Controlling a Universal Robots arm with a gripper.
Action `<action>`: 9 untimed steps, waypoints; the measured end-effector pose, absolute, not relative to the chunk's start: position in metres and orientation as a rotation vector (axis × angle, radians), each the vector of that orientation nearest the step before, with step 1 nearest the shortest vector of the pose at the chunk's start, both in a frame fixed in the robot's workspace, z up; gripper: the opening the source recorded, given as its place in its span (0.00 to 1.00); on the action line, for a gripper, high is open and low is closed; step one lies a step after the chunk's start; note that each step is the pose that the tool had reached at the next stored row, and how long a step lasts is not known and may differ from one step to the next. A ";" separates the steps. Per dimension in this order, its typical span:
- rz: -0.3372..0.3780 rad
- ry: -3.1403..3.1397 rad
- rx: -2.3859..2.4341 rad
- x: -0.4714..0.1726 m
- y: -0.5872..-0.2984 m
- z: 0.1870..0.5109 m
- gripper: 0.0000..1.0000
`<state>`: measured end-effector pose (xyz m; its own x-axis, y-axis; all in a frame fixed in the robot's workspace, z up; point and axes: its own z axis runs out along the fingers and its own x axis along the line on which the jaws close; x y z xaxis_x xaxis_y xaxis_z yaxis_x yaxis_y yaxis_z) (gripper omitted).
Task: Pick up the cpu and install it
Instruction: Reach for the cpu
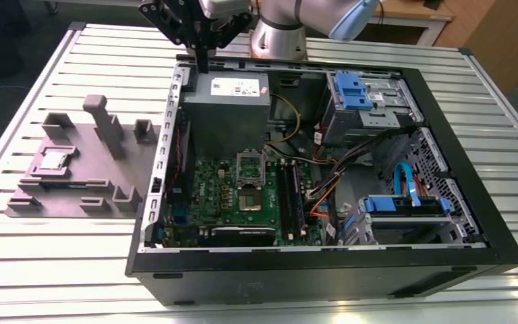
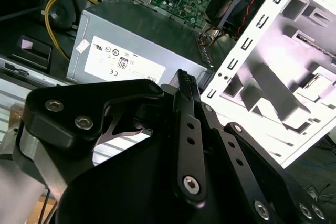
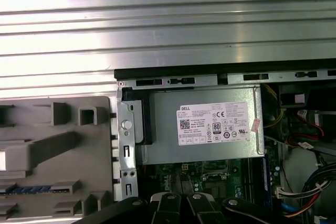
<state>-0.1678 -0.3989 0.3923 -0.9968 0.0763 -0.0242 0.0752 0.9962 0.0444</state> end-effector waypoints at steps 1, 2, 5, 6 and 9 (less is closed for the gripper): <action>0.068 3.113 0.118 -0.168 -0.399 0.392 0.10; 0.068 3.113 0.118 -0.169 -0.399 0.392 0.10; 0.068 3.113 0.118 -0.170 -0.399 0.392 0.10; 0.068 3.113 0.118 -0.171 -0.399 0.392 0.10; 0.068 3.113 0.118 -0.172 -0.399 0.392 0.10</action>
<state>-0.1720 -0.3989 0.3922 -0.9968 0.0762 -0.0242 0.0751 0.9962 0.0443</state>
